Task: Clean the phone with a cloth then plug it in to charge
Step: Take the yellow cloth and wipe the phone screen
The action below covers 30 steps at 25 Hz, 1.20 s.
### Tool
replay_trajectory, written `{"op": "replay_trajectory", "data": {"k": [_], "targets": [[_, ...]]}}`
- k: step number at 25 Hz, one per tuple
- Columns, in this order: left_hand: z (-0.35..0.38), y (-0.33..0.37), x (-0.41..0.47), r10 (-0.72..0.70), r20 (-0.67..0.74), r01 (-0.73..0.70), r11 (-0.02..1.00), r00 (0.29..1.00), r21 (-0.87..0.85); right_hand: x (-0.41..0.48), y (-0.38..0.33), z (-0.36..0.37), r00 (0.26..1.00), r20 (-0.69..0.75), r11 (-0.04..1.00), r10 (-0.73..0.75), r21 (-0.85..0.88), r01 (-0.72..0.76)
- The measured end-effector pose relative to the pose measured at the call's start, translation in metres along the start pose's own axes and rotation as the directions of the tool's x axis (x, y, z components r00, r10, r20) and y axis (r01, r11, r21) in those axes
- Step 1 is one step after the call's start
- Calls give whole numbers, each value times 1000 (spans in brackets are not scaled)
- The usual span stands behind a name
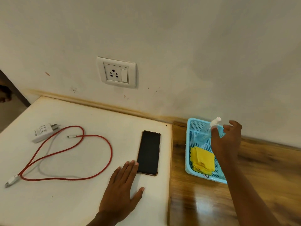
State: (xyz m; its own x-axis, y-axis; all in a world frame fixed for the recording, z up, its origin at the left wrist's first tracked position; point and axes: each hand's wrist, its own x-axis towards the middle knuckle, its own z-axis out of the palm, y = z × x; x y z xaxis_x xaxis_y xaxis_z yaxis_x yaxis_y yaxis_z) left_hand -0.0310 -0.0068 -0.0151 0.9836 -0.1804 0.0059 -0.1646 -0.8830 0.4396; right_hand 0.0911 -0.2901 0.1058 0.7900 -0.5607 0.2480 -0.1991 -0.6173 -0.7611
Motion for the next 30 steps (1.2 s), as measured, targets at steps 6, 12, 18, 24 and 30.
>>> {"op": "replay_trajectory", "data": {"k": [6,12,18,24,30], "targets": [[4,-3,-2,-3,3,3,1000,1000,21,-36,18,-6,895,319,882,312,-448,-148],[-10,6,-6,-11,48,7,996,999,94,-46,19,-11,918,263,899,296,-402,-175],[-26,5,-13,-54,189,24,987,981,158,-37,-7,-46,874,241,898,422,20,-439],[-48,2,-42,-82,303,2,967,950,256,-60,-64,-92,857,439,796,270,400,-455],[-124,18,-26,-24,149,46,988,988,-146,-100,-124,-124,663,734,664,150,422,-618]]}}
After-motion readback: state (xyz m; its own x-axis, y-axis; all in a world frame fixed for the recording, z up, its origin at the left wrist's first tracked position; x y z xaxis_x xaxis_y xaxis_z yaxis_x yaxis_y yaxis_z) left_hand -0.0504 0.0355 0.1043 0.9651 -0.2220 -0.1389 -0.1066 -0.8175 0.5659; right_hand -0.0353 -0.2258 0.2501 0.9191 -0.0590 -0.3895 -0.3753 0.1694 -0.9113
